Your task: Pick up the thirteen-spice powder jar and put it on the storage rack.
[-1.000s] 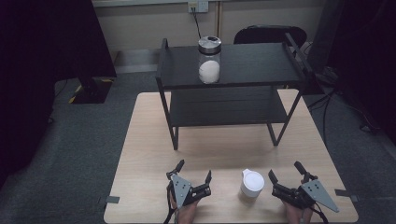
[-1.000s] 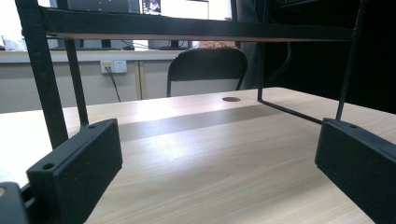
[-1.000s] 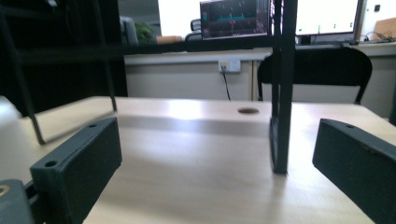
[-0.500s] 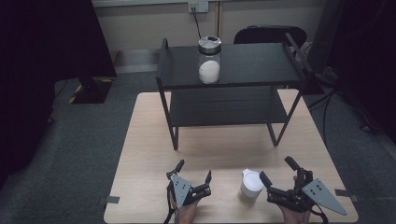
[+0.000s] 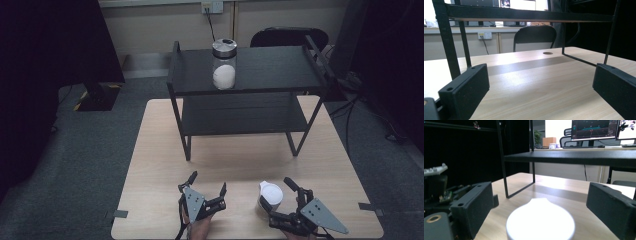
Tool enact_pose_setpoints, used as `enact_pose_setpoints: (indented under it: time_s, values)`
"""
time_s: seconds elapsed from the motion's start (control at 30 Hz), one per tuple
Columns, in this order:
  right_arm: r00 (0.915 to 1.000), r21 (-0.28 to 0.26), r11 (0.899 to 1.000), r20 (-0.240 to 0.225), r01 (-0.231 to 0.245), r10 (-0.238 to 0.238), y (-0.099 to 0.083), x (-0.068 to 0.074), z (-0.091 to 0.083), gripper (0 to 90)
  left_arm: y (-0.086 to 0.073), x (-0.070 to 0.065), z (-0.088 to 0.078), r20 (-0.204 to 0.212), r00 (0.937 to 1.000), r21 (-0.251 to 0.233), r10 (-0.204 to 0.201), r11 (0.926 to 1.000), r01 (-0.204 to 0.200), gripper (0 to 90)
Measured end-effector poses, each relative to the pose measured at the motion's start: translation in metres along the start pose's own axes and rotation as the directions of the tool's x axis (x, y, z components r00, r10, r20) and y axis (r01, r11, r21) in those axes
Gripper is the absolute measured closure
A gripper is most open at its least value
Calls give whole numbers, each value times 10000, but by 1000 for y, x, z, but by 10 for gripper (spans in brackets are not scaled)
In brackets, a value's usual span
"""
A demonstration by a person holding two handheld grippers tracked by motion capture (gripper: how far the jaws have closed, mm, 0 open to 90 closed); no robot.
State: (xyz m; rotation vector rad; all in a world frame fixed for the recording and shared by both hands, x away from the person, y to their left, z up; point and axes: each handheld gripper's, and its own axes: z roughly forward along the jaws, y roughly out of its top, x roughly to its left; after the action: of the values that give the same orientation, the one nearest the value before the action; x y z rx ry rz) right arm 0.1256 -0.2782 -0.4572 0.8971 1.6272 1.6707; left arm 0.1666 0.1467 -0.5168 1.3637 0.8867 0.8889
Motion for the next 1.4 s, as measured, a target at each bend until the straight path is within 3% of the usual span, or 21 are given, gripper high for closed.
enact_pose_setpoints:
  time_s: [0.4, 0.73, 1.17, 1.4]
  values:
    - [9998, 678, 9975, 91, 178, -185, -17, 3, 1, 172, 0, 1, 0, 28, 10000, -1, -2, 10000, 2, 2]
    - [9997, 1010, 9946, 69, 227, -235, -17, 1, 4, 294, 0, 1, 0, 28, 10000, 1, -1, 10000, 1, 2]
    - [9991, 1071, 9934, 17, 418, -422, -15, 2, 4, 303, 0, 1, 0, 28, 10000, 1, -2, 10000, 2, 2]
    - [9997, 1133, 9932, -5, 260, -262, -12, 1, 5, 304, 0, 1, 0, 27, 10000, 2, -2, 10000, 2, 2]
